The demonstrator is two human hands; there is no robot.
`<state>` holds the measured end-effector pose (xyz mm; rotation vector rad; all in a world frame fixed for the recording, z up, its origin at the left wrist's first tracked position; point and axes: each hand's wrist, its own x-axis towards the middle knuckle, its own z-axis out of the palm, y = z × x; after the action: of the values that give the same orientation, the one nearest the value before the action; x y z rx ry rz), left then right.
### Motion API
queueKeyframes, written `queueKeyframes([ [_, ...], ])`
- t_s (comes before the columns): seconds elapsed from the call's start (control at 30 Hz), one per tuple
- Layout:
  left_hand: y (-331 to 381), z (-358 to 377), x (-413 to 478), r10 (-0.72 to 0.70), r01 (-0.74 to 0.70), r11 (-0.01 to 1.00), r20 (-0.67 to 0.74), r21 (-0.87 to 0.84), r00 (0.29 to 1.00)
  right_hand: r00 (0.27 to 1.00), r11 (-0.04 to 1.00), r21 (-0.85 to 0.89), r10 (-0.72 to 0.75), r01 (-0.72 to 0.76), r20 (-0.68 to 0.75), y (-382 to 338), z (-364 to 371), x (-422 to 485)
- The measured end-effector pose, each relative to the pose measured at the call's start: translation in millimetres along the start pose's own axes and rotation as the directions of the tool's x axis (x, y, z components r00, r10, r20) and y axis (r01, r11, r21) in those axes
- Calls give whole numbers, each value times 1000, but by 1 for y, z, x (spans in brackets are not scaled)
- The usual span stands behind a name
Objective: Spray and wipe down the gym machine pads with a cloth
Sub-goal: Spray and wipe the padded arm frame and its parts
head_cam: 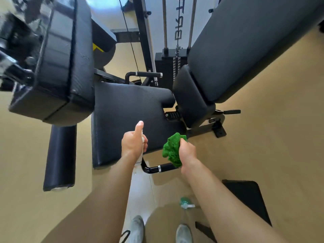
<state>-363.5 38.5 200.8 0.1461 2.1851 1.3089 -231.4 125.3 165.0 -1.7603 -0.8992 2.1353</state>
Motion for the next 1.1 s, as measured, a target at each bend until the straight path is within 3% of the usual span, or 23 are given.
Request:
queueKeyframes([
  [0.2,4,-56,-45,71,-86,990,134,110,988,997,998,-28,-65,63,-46,-27,21,-97],
  [0.47,46,-134,-101,157,-192,974,249,124,956,980,980,21,-196,196,-33,-45,60,-214],
  [0.6,70,-176,-131,222,-249,967,310,49,924,949,948,50,-312,314,-48,-52,76,-263],
  [0.7,87,-207,-147,268,-272,962,282,-26,921,915,912,69,-403,404,-27,-57,96,-298],
  [0.87,127,-247,-165,332,-305,929,108,-209,937,854,861,83,-509,503,107,-68,123,-342],
  [1.1,162,-280,-155,276,-261,869,-28,-420,961,811,823,78,-567,562,145,-89,150,-375],
])
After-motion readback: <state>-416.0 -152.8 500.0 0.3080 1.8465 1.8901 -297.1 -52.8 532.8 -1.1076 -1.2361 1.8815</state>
